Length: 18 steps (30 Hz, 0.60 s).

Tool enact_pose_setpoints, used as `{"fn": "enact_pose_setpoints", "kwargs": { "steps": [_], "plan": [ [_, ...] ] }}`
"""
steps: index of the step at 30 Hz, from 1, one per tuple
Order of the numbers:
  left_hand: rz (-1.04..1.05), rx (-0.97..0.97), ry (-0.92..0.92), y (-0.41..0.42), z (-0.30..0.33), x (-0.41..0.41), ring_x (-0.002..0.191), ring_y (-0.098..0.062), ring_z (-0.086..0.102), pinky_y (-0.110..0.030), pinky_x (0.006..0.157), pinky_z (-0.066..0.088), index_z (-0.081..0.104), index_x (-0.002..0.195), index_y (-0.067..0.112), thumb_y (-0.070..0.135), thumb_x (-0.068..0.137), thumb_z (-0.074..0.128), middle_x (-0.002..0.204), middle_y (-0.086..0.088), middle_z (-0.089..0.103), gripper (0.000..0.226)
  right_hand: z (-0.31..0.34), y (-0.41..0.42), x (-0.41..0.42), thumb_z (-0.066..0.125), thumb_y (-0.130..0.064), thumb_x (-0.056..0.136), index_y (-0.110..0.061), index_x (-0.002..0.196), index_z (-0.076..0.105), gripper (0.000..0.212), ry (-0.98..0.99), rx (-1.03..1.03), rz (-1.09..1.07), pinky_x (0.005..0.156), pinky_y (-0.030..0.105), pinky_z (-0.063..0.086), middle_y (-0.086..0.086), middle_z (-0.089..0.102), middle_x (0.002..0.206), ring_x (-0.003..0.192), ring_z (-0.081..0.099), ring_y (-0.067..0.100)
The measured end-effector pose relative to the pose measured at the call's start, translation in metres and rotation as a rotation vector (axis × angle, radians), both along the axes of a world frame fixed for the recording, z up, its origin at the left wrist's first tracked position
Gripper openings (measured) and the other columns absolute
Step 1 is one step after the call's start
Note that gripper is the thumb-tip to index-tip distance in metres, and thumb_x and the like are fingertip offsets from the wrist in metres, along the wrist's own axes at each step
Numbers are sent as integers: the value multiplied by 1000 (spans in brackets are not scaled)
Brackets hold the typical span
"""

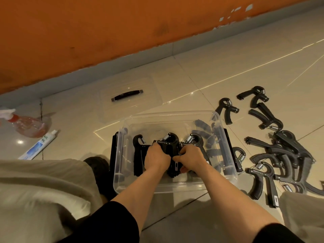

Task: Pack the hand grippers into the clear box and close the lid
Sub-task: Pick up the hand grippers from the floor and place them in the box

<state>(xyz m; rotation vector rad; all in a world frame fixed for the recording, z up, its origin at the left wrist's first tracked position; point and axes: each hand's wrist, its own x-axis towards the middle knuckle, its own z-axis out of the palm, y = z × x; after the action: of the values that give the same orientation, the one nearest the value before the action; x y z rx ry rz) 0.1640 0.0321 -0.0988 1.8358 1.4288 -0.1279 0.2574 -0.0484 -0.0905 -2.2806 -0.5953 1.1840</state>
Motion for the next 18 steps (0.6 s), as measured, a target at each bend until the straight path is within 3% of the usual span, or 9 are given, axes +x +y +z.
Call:
{"fn": "enact_pose_setpoints", "kwargs": {
  "steps": [2, 5, 8, 10, 12, 14, 18],
  "plan": [
    [24, 76, -98, -8, 14, 9, 99, -23, 60, -34, 79, 52, 53, 115, 12, 9, 84, 60, 114, -8, 59, 32, 12, -10, 5, 69, -11, 79, 3, 77, 61, 16, -7, 70, -12, 65, 49, 59, 19, 63, 65, 63, 70, 37],
    [-48, 143, -308, -31, 36, 29, 101, -18, 58, -29, 86, 49, 57, 110, 15, 13, 85, 61, 114, -4, 58, 25, 35, -32, 18, 64, -7, 85, 1, 89, 66, 9, -1, 208, -75, 63, 40, 60, 21, 65, 76, 65, 68, 34],
    [-147, 126, -468, -63, 61, 53, 86, -19, 62, -29, 73, 53, 60, 91, 16, 9, 86, 55, 98, -7, 63, 11, 57, -59, 28, 55, -7, 90, 0, 92, 66, 13, 33, 394, -196, 61, 31, 60, 13, 66, 80, 69, 65, 23],
    [-152, 92, -636, -87, 75, 69, 79, -20, 62, -31, 71, 55, 61, 87, 11, 6, 85, 53, 90, -10, 64, 10, 64, -79, 35, 56, -18, 91, -12, 94, 69, 14, -124, 465, -209, 68, 31, 60, 2, 67, 83, 76, 65, 16],
    [-144, 109, -789, -111, 87, 83, 77, -10, 59, -13, 70, 49, 61, 94, 7, 0, 84, 53, 89, -7, 62, 14, 68, -102, 47, 56, -20, 90, -20, 95, 68, 14, -290, 485, -284, 70, 32, 56, -4, 67, 82, 77, 63, 12],
    [-203, 153, -864, -134, 91, 98, 76, -2, 55, -7, 68, 45, 60, 100, 6, -2, 86, 51, 87, 0, 58, 19, 67, -132, 62, 58, -24, 88, -21, 98, 66, 13, -359, 471, -385, 68, 35, 54, -5, 65, 79, 73, 61, 14],
    [-414, 119, -826, -187, 75, 128, 83, -17, 58, -23, 75, 49, 59, 104, 5, 8, 87, 49, 95, -10, 61, 20, 42, -208, 85, 63, -32, 86, -18, 95, 67, 18, -376, 332, -570, 71, 41, 56, -1, 66, 76, 71, 64, 17]
  ]
}}
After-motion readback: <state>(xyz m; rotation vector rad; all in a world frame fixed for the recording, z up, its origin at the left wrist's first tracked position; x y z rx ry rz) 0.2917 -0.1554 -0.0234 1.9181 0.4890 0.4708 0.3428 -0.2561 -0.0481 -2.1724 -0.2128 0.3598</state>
